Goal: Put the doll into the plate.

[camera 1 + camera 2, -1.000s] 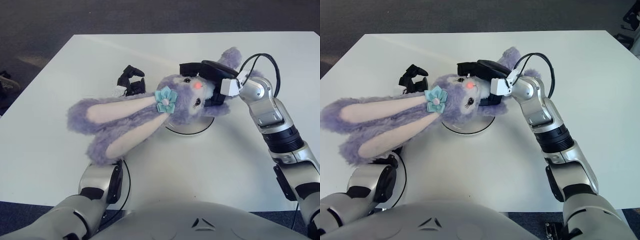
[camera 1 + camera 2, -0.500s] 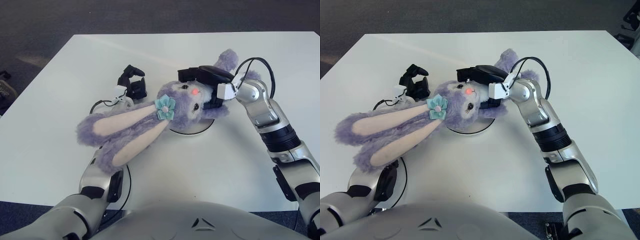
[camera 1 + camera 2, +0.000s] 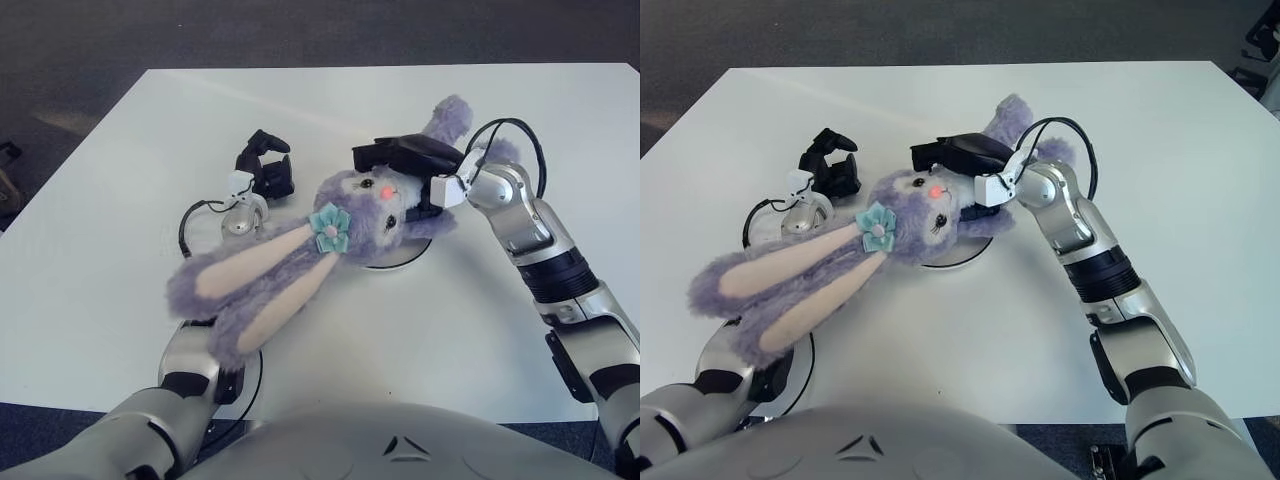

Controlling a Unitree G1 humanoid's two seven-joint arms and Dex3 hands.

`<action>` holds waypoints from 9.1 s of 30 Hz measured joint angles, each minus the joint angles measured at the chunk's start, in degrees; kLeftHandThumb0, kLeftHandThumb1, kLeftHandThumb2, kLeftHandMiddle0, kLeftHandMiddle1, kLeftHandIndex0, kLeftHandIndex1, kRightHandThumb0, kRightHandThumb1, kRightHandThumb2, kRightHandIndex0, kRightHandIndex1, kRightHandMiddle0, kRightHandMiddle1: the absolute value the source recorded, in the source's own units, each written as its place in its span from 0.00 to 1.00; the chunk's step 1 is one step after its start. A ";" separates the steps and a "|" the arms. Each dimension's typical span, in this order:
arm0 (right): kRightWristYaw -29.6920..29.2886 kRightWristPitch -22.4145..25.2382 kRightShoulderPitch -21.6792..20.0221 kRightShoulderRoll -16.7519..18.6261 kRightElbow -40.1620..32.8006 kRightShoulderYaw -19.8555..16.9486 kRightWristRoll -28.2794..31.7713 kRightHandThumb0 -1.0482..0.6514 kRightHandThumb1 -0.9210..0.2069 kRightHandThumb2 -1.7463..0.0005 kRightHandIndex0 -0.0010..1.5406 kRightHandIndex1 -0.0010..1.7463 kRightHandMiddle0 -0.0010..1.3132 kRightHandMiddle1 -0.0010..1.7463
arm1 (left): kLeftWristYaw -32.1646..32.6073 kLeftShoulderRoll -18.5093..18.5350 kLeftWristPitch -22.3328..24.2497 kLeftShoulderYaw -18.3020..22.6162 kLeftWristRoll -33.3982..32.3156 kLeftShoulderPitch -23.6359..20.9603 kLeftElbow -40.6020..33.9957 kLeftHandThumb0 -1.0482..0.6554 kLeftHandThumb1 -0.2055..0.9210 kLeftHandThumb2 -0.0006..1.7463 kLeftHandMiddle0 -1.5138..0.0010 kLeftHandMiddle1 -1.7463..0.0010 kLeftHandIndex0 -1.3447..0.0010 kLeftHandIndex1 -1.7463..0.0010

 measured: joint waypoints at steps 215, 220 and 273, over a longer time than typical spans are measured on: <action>-26.99 -2.00 4.30 12.85 39.09 -38.34 32.07 0.61 0.46 0.35 0.38 0.88 0.33 0.98 | -3.67 0.99 -2.65 0.74 0.43 -3.04 5.64 0.35 0.55 0.68 0.18 0.00 0.60 0.00; -27.91 -5.89 4.82 13.60 40.57 -37.87 31.85 0.61 0.48 0.32 0.39 0.88 0.34 0.99 | -3.69 1.10 -2.58 1.16 0.40 -2.95 5.59 0.35 0.55 0.68 0.18 0.00 0.60 0.00; -36.21 -12.76 4.79 10.50 43.67 -20.15 13.23 0.61 0.92 0.00 0.60 1.00 0.61 0.89 | -8.25 2.45 0.84 1.23 -2.54 2.53 -3.80 0.35 0.54 0.69 0.18 0.00 0.59 0.00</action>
